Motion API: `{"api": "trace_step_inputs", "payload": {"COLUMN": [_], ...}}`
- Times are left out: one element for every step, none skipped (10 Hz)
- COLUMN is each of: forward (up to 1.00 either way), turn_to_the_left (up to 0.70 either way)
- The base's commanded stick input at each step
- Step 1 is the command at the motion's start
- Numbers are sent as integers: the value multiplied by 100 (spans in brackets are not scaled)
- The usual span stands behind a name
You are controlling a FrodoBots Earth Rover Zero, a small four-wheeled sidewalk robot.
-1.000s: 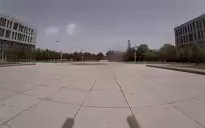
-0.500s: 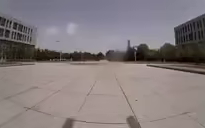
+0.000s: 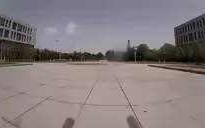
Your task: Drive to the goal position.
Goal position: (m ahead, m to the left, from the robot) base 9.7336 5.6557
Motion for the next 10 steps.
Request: {"api": "trace_step_inputs", "payload": {"forward": [70,70,70,70,70,70,70,70,70,70], "turn_to_the_left": [1,1,1,1,1,1,1,1,1,1]}}
